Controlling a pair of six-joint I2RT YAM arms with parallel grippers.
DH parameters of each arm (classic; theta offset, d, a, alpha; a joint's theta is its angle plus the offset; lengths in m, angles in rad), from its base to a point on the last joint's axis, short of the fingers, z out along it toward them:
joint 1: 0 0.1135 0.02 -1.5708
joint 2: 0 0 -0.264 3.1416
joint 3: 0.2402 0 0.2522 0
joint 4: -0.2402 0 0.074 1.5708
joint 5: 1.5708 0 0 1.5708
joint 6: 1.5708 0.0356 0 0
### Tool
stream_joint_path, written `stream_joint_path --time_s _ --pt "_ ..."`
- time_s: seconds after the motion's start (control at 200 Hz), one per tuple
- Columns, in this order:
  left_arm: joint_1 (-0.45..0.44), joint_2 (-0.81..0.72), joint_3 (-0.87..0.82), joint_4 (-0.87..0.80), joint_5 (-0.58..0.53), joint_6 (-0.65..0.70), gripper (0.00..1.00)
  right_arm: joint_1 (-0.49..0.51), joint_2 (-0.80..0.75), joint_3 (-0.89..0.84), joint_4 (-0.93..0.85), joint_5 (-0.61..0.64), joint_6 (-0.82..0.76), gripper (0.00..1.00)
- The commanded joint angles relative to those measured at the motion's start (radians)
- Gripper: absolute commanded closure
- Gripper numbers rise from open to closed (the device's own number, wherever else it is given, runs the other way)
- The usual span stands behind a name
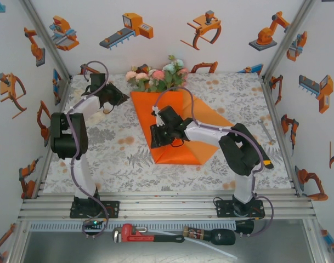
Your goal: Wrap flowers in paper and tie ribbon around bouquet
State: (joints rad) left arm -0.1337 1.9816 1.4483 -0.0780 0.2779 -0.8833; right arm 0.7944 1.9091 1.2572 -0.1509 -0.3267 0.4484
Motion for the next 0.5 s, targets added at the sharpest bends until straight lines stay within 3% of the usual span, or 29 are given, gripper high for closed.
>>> stream_joint_path --time_s 0.0,0.13,0.335,0.496 --pt "-0.053 -0.012 -0.029 0.004 -0.003 -0.042 0.87 0.017 -0.034 0.041 -0.011 -0.047 -0.006 0.58" --pt "-0.074 0.113 0.061 0.013 0.037 -0.049 0.97 0.020 0.007 0.063 -0.031 -0.034 0.003 0.63" --pt "-0.065 0.269 0.226 -0.019 -0.013 -0.019 0.98 0.020 0.025 0.060 -0.057 -0.020 0.004 0.76" --pt "-0.039 0.358 0.320 -0.041 -0.035 -0.006 0.98 0.020 0.027 0.017 -0.044 -0.091 0.004 0.80"
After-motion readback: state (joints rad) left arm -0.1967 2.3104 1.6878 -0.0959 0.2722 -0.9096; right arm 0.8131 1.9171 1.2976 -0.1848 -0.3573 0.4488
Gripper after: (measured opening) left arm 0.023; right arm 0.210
